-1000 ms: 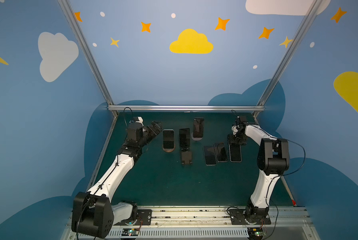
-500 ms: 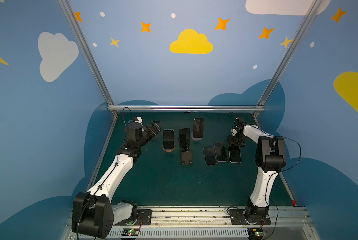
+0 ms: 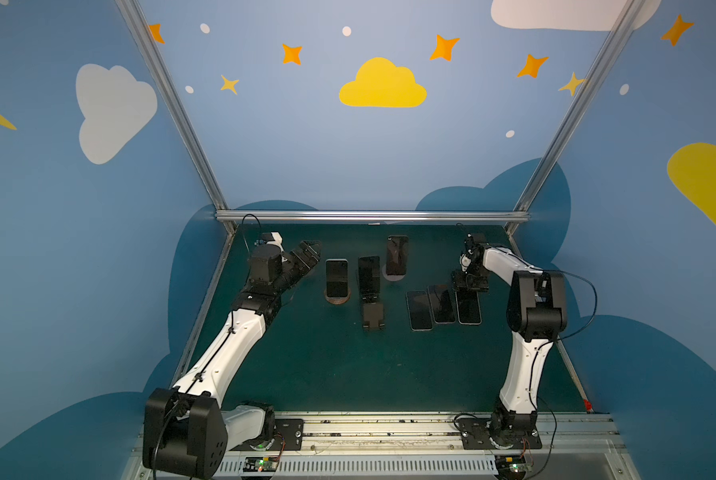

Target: Remove the phone from the phone stand

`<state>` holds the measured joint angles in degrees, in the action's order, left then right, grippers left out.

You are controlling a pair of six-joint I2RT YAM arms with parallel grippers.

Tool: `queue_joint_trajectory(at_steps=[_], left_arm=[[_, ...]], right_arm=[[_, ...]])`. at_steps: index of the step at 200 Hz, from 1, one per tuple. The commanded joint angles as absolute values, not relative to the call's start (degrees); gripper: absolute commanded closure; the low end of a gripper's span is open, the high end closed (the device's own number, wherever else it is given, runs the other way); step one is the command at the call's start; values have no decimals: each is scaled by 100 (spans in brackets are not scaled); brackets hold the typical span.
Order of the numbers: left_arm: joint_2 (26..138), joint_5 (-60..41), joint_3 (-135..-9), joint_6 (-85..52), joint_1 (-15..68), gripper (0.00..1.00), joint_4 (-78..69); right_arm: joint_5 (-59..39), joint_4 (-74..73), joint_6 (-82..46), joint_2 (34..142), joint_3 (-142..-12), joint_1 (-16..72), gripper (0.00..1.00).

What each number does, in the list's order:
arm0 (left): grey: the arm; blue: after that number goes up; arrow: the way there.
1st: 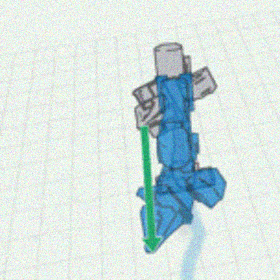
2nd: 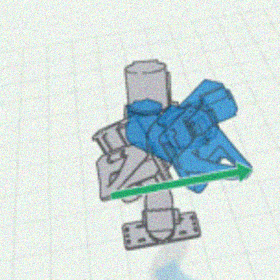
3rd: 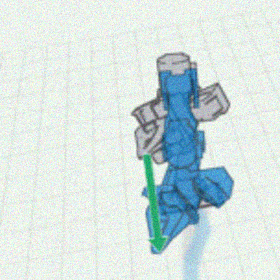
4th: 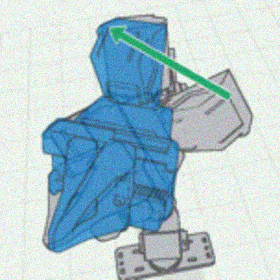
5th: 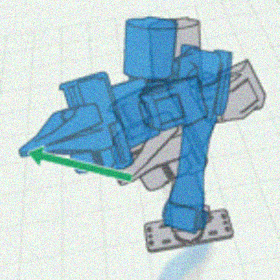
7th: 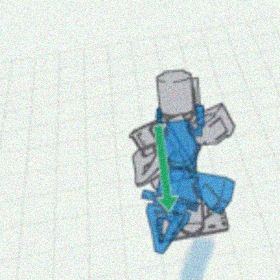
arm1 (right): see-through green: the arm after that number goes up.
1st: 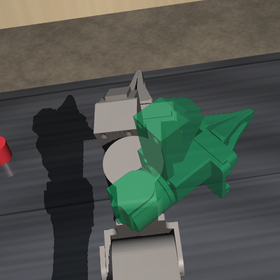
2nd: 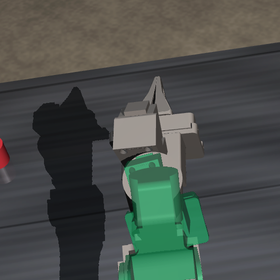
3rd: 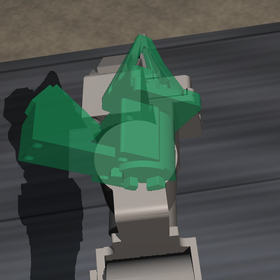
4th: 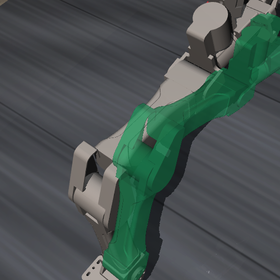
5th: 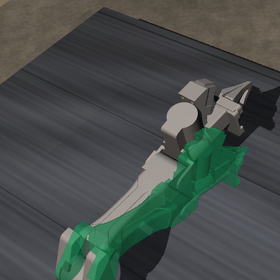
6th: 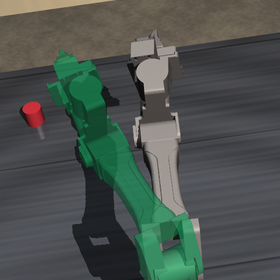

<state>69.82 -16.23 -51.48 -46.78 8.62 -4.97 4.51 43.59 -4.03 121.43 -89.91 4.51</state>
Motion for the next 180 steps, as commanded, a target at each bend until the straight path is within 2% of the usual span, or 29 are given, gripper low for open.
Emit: queue_joint_trajectory(at_steps=[1,101,180], left_arm=[[6851,-1702,-5221,-4688,811,0,-667],[6773,-1765,-5188,-4764,827,0,-755],[6780,-1761,-5194,-4755,826,0,-747]], right_arm=[[602,4460,-327,12285,-9078,579,30],[813,4936,-307,12717,-9466,727,27],[549,5086,-364,12783,-9466,749,25]])
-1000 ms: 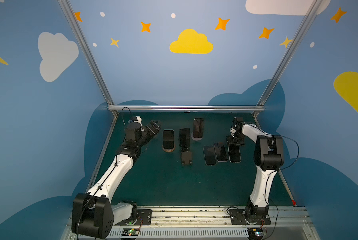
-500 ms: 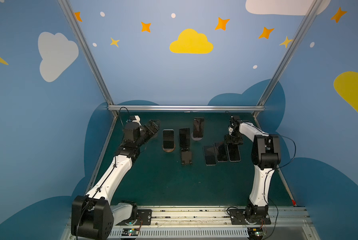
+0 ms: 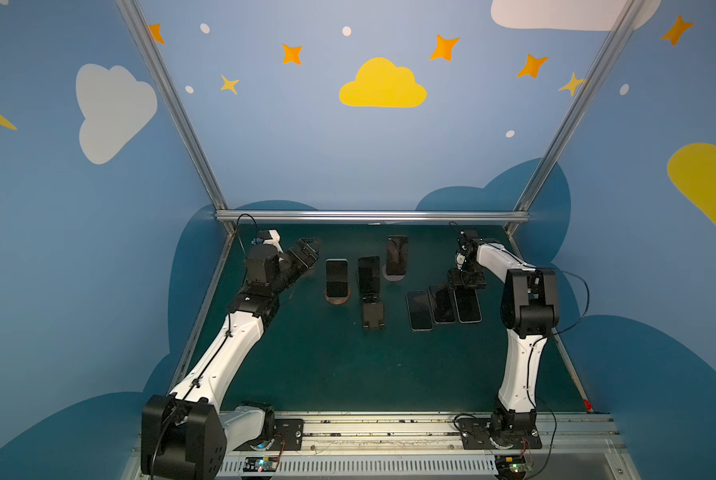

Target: Remove the phone from the phone stand

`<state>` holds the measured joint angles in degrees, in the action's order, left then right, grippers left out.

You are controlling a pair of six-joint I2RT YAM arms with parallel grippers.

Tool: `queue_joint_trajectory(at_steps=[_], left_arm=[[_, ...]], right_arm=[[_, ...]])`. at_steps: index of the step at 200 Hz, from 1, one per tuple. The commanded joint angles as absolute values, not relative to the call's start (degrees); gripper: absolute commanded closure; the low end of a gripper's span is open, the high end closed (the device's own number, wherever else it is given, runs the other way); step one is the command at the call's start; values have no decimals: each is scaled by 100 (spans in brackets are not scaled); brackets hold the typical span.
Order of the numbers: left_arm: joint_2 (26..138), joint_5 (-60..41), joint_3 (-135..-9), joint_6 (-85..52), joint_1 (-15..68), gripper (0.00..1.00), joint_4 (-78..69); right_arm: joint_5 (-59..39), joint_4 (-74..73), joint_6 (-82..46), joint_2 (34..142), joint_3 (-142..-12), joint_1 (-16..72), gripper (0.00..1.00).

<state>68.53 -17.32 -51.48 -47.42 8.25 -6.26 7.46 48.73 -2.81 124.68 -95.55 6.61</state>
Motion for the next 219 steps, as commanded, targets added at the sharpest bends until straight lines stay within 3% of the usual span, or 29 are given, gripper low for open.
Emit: queue_joint_trajectory(at_steps=[1,90,219], left_arm=[[6778,-1759,-5194,-4759,826,0,-747],[6768,-1756,-5194,-4751,840,0,-738],[6711,-1762,-5195,-4738,861,0,-738]], right_arm=[[542,5079,-362,12781,-9466,748,25],[-161,4980,-260,12729,-9343,572,23],[-255,4873,-305,12674,-9255,502,23]])
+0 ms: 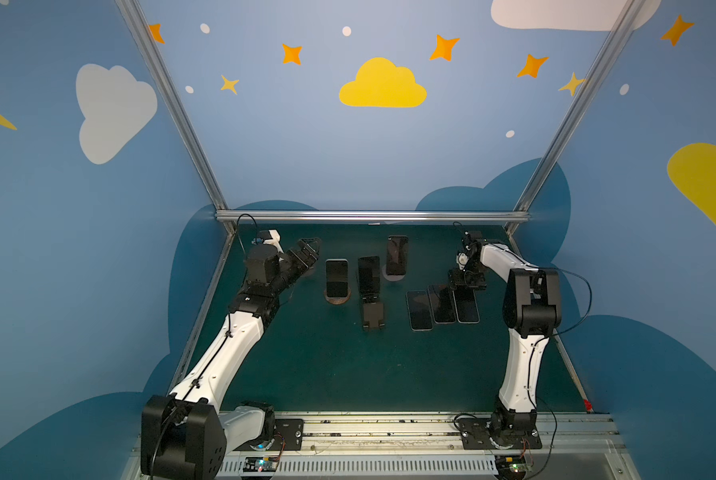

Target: Remove the phone from the phone stand

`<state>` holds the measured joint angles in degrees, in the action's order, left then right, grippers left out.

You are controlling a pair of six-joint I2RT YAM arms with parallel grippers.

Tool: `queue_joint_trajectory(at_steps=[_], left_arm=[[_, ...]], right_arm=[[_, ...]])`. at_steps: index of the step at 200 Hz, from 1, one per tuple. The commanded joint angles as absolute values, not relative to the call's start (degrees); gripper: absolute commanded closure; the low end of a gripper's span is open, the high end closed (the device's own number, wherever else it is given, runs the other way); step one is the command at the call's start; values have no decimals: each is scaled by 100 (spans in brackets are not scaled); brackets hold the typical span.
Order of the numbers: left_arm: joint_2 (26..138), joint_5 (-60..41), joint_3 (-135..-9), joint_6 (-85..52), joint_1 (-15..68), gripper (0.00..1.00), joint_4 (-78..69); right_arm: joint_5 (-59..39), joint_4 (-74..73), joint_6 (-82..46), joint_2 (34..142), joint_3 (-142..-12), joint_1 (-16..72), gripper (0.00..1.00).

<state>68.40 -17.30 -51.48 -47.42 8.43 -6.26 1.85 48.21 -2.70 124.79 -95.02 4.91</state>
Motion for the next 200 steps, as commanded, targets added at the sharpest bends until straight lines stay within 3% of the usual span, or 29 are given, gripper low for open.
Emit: queue_joint_trajectory(at_steps=[1,200], left_arm=[[6708,-1760,-5199,-4738,861,0,-738],[6677,-1707,-5213,-4646,1012,0,-676]], right_arm=[[-255,4871,-306,12674,-9255,501,23],[-18,4826,-437,12608,-9193,607,21]])
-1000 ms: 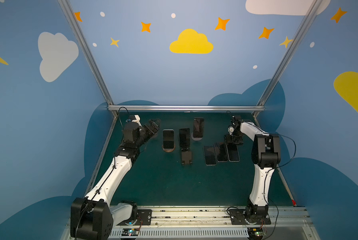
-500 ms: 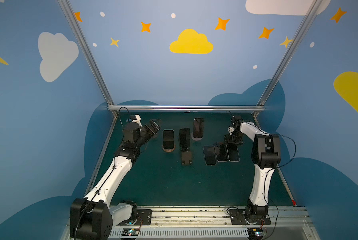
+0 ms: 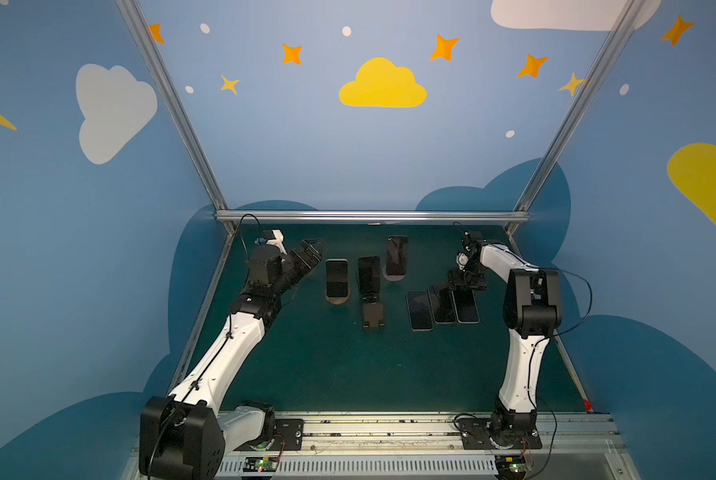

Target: Remove the phone from the phone stand

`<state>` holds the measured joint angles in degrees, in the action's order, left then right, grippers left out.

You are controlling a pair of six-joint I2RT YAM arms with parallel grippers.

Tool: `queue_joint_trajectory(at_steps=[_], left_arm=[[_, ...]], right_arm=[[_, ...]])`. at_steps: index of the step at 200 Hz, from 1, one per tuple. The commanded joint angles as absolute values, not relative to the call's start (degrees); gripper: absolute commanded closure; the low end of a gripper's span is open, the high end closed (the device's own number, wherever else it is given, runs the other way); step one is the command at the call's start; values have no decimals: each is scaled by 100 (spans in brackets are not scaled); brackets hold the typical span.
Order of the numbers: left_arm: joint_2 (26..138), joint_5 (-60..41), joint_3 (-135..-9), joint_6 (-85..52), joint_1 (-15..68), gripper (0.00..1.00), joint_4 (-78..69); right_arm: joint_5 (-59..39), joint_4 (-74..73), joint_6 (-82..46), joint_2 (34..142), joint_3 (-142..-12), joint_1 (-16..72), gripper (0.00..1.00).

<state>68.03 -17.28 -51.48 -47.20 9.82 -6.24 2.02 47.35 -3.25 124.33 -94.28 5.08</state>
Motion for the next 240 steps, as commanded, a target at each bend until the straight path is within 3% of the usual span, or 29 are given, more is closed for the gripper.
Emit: queue_joint_trajectory(at_steps=[1,51,113,166,191,240], left_arm=[[6678,-1697,-5217,-4648,1011,0,-676],[6654,-1688,-5215,-4627,1012,0,-677],[6646,-1642,-5237,-4529,1001,0,-627],[6635,-1396,-5293,-4284,1117,0,-429],[6605,-1257,-5408,-4041,1264,0,-152],[6338,344,-5605,-3149,1979,0,733]], right_arm=[[-18,4826,-437,12608,-9193,607,21],[141,4852,-531,12454,-9220,606,21],[811,4639,-1045,11564,-9293,598,19],[827,4394,-1265,10911,-9018,641,18],[507,4080,-1581,10144,-8647,830,18],[709,3123,-2027,8129,-7002,1853,17]])
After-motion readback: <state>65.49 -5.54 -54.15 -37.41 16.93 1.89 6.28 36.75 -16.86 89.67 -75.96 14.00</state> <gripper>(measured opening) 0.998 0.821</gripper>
